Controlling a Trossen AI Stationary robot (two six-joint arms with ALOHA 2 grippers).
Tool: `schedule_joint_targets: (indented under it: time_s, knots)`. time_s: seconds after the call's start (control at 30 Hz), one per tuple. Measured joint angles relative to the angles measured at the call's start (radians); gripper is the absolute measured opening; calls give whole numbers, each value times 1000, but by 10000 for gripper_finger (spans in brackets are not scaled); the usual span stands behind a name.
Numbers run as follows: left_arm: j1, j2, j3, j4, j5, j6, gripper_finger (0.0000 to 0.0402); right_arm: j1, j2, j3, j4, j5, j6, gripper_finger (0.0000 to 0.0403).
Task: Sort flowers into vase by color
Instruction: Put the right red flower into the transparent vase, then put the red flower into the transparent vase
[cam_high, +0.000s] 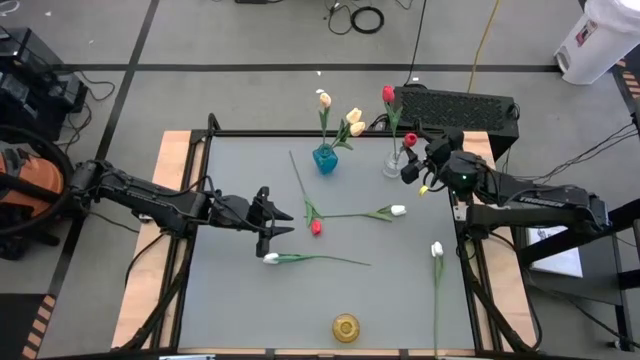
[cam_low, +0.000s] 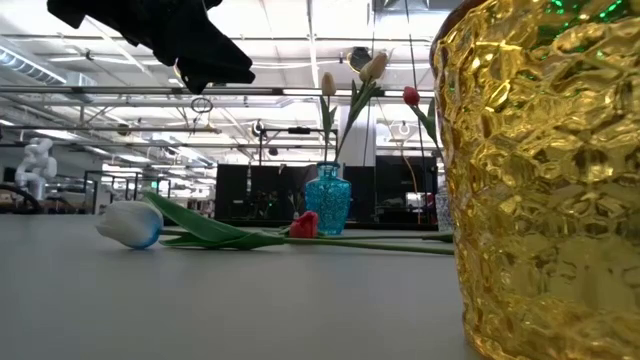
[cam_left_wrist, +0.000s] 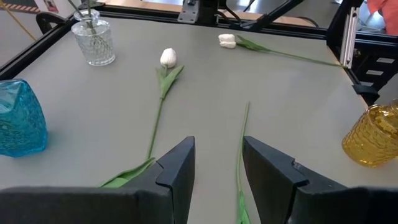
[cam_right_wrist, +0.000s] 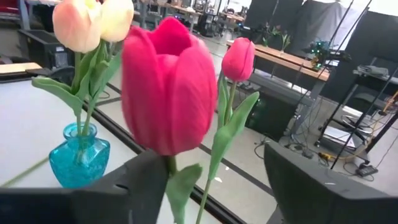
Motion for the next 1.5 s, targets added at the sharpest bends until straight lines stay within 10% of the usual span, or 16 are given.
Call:
schedule_joint_targets:
  time_s: [0.37, 1.5]
  knots:
    - [-24, 0, 0, -1, 0, -1, 141, 37, 1, 0, -9, -71, 32, 321]
    - [-30, 0, 0, 17, -2, -2, 141, 171, -9, 0, -374, -113, 239, 325]
